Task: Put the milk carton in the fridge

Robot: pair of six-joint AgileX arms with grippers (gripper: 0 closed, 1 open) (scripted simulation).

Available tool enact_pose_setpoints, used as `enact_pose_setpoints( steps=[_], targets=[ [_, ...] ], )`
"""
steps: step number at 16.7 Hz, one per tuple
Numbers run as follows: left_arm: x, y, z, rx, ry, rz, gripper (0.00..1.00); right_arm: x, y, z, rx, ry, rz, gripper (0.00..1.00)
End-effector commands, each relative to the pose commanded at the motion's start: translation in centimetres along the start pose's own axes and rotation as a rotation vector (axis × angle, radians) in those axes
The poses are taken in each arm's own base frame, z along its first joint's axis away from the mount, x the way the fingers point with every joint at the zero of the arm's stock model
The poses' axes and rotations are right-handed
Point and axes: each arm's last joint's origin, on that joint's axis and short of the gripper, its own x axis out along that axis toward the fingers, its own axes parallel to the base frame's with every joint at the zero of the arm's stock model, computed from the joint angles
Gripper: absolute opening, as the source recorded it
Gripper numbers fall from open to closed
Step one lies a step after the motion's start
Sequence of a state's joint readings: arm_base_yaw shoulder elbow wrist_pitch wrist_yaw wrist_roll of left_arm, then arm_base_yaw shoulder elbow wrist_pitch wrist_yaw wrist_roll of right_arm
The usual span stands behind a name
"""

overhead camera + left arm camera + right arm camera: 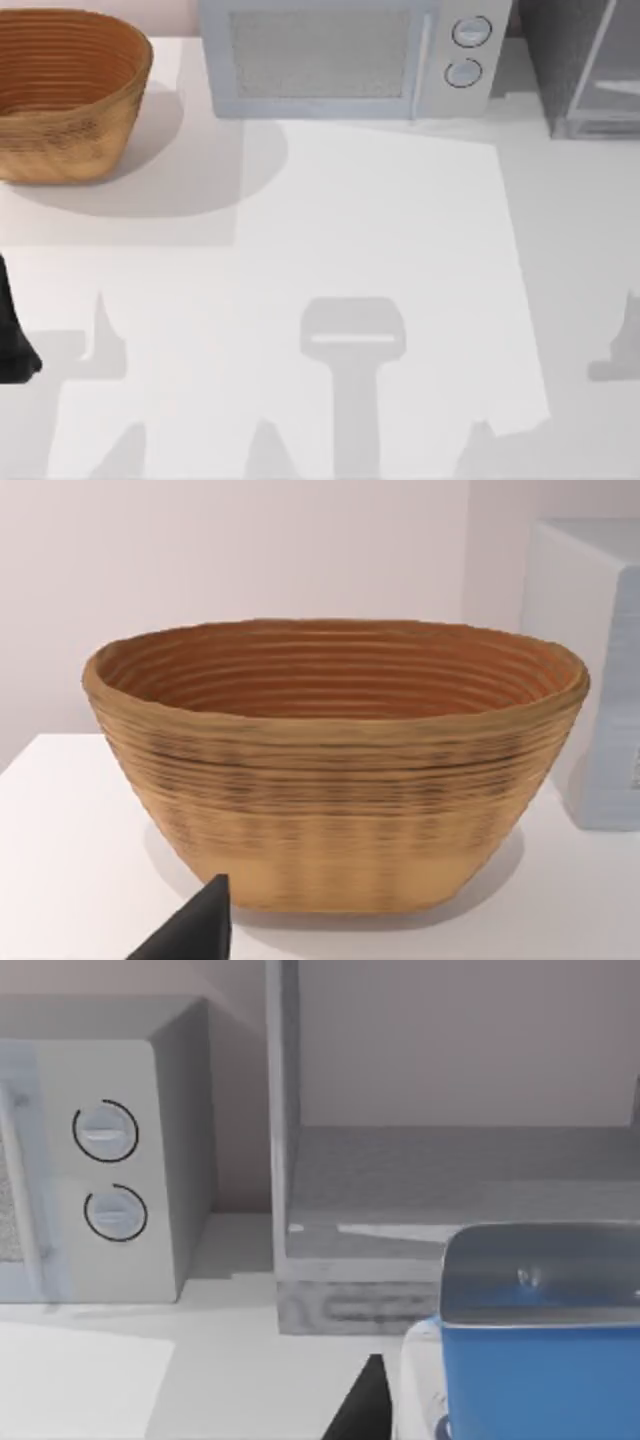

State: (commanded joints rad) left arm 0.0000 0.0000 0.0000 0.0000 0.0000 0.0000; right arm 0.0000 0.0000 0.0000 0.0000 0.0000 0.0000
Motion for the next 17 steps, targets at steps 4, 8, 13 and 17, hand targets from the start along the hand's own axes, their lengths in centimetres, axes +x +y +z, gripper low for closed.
enact_pose_setpoints(
  steps=[4,8,13,17],
  targets=[
    [0.0,0.0,0.0,0.000,0.000,0.000,1.00,0.0,0.0,0.0,0.001,0.003,0.002,0.00],
    [0.0,0.0,0.0,0.000,0.000,0.000,1.00,0.2,0.0,1.3,0.001,-0.021,0.008,0.00],
    [0.0,0.0,0.0,0.000,0.000,0.000,1.00,2.5,-0.4,5.9,-0.005,-0.063,0.010,0.00],
    [0.0,0.0,0.0,0.000,0.000,0.000,1.00,7.8,-1.5,9.0,-0.013,-0.062,0.001,0.00]
  ],
)
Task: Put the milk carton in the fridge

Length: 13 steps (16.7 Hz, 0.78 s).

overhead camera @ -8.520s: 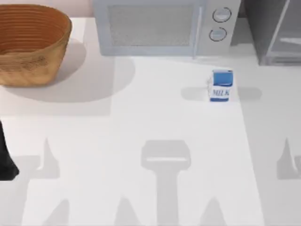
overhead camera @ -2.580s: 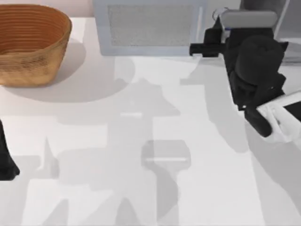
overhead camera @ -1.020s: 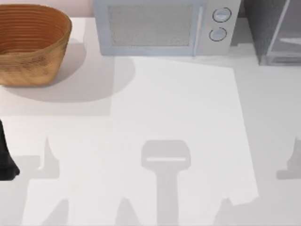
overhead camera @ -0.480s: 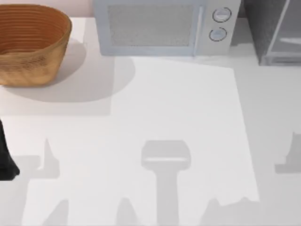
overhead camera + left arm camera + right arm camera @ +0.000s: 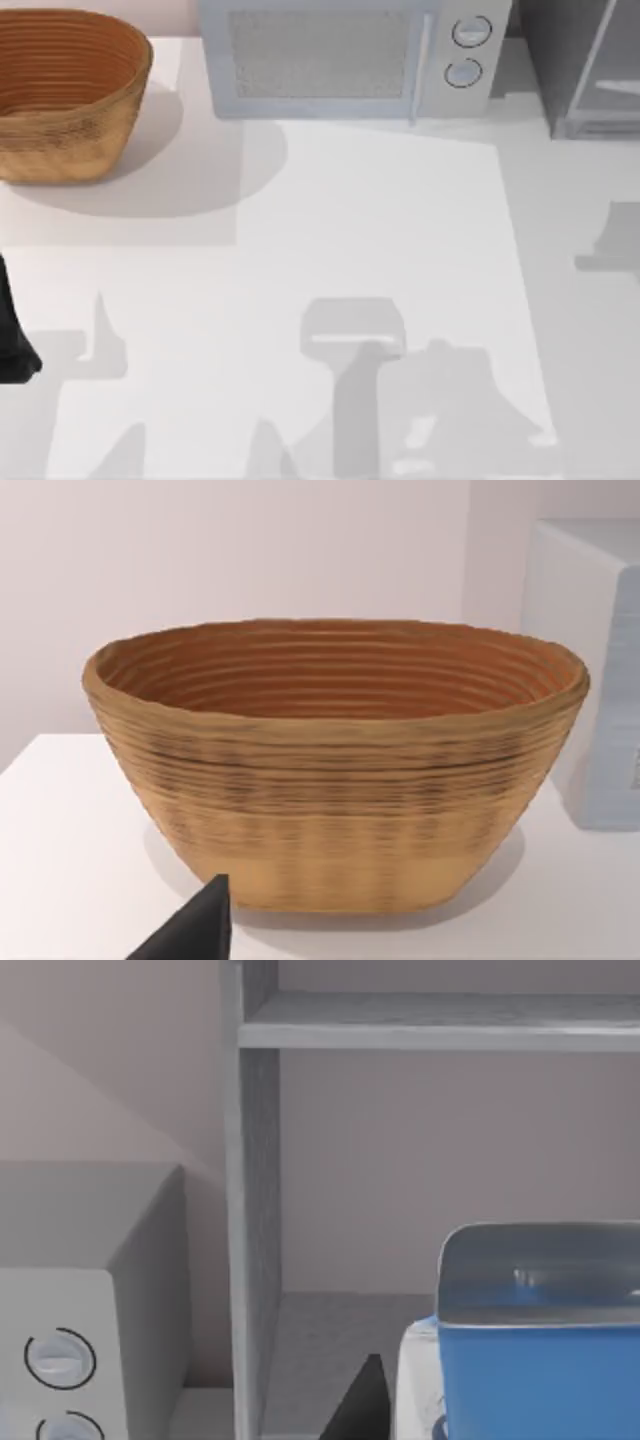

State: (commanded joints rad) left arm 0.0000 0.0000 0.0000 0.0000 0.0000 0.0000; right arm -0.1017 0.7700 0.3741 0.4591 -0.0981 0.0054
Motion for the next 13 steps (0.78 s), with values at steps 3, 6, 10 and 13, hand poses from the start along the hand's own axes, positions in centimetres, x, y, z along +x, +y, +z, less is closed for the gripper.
enact_pose_setpoints(
  steps=[3,6,10,13],
  targets=[
    [0.0,0.0,0.0,0.000,0.000,0.000,1.00,5.7,-1.5,0.0,-0.003,0.017,-0.006,0.00],
    [0.0,0.0,0.0,0.000,0.000,0.000,1.00,11.6,-3.5,-2.4,-0.001,0.038,-0.009,0.00],
    [0.0,0.0,0.0,0.000,0.000,0.000,1.00,17.5,-6.2,-8.2,0.007,0.063,-0.007,0.00],
    [0.0,0.0,0.0,0.000,0.000,0.000,1.00,20.0,-7.7,-12.4,0.012,0.070,-0.003,0.00]
  ],
)
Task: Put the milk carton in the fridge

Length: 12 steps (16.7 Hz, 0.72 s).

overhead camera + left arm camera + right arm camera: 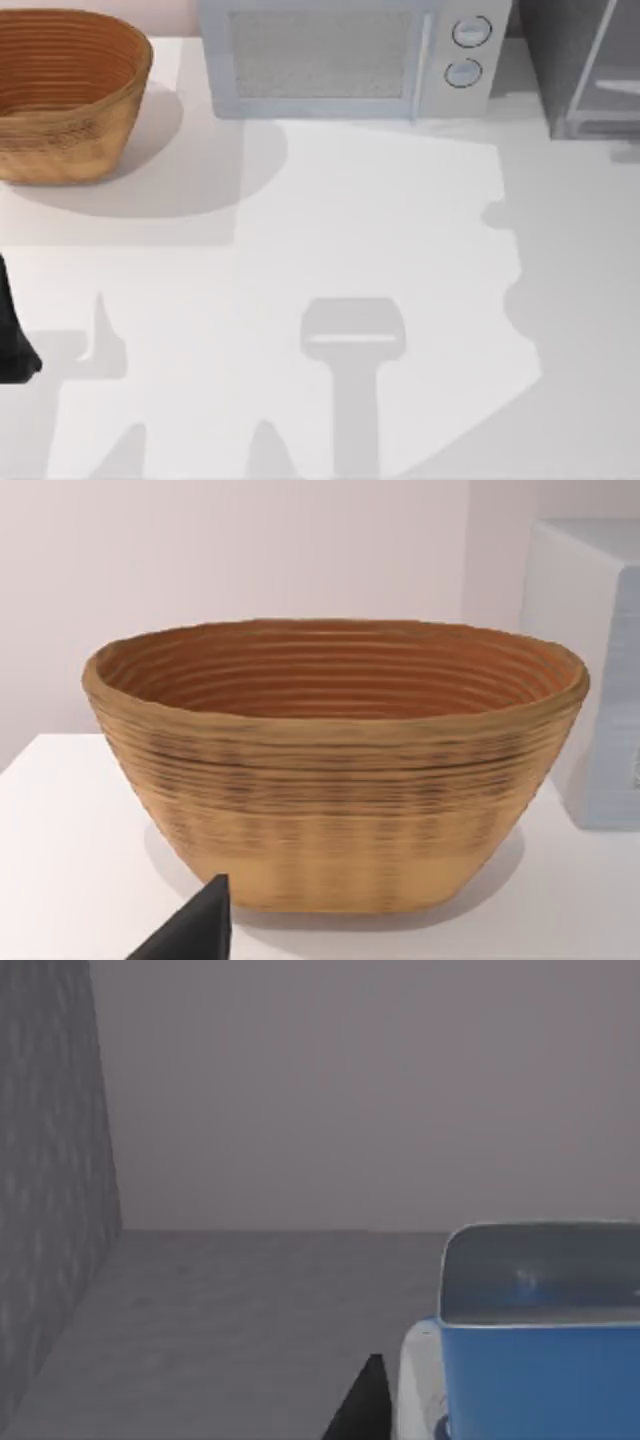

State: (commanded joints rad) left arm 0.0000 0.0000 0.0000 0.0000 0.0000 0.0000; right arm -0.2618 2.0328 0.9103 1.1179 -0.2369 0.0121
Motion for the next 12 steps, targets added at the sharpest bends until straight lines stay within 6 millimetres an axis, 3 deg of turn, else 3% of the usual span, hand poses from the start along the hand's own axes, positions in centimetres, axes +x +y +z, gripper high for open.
enact_pose_setpoints(
  steps=[4,12],
  targets=[
    [0.0,0.0,0.0,0.000,0.000,0.000,1.00,1.4,-1.0,-2.8,0.002,-0.005,0.004,0.00],
    [0.0,0.0,0.0,0.000,0.000,0.000,1.00,2.3,-0.9,-3.1,0.004,0.002,0.009,0.00]
  ],
)
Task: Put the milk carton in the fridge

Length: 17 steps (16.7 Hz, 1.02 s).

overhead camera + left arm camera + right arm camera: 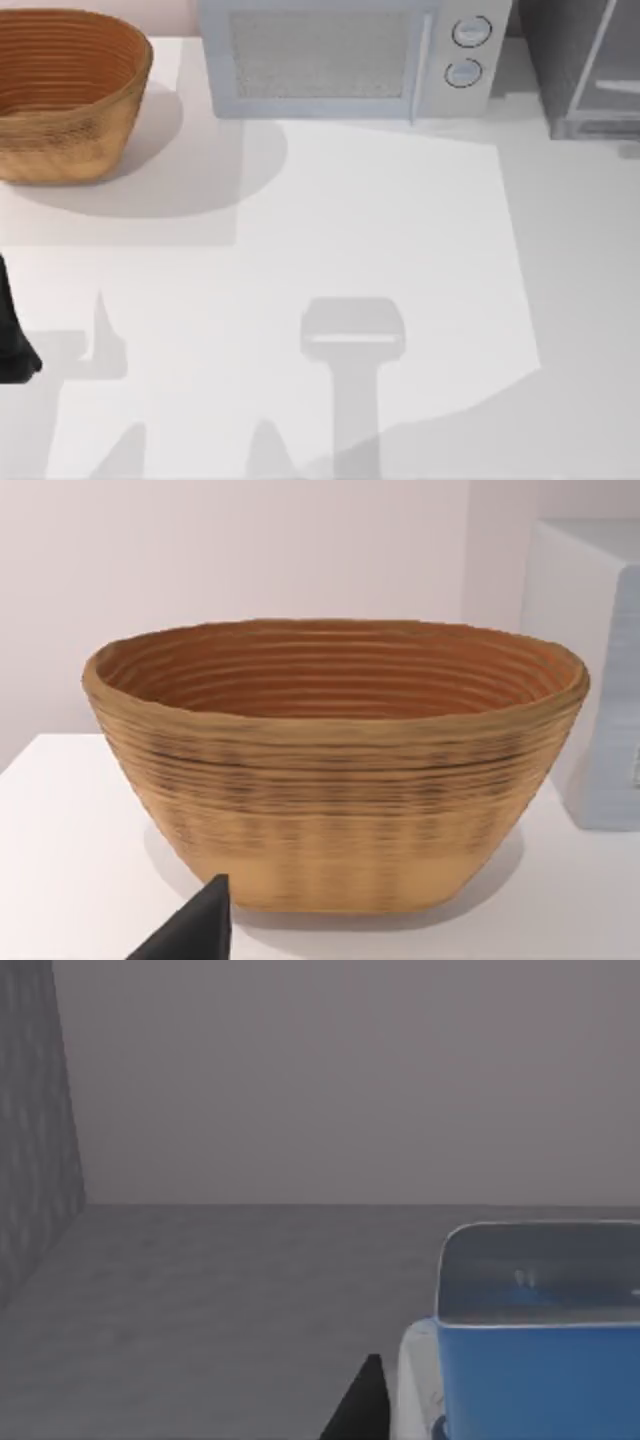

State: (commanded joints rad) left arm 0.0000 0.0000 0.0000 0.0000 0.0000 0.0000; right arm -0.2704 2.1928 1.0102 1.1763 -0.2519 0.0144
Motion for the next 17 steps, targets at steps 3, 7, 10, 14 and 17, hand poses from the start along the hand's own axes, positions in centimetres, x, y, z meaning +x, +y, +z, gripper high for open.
enact_pose_setpoints(
  steps=[3,7,10,14,17],
  targets=[
    [0.0,0.0,0.0,0.000,0.000,0.000,1.00,2.6,-0.4,0.2,-0.002,-0.002,-0.005,0.00],
    [0.0,0.0,0.0,0.000,0.000,0.000,1.00,7.3,-0.6,1.1,-0.004,-0.010,-0.006,0.00],
    [0.0,0.0,0.0,0.000,0.000,0.000,1.00,10.0,-0.4,1.9,-0.002,-0.010,-0.002,0.00],
    [0.0,0.0,0.0,0.000,0.000,0.000,1.00,11.2,-0.1,2.1,0.001,-0.001,0.000,0.00],
    [0.0,0.0,0.0,0.000,0.000,0.000,1.00,11.2,-0.1,2.1,0.001,-0.001,0.000,0.00]
  ],
)
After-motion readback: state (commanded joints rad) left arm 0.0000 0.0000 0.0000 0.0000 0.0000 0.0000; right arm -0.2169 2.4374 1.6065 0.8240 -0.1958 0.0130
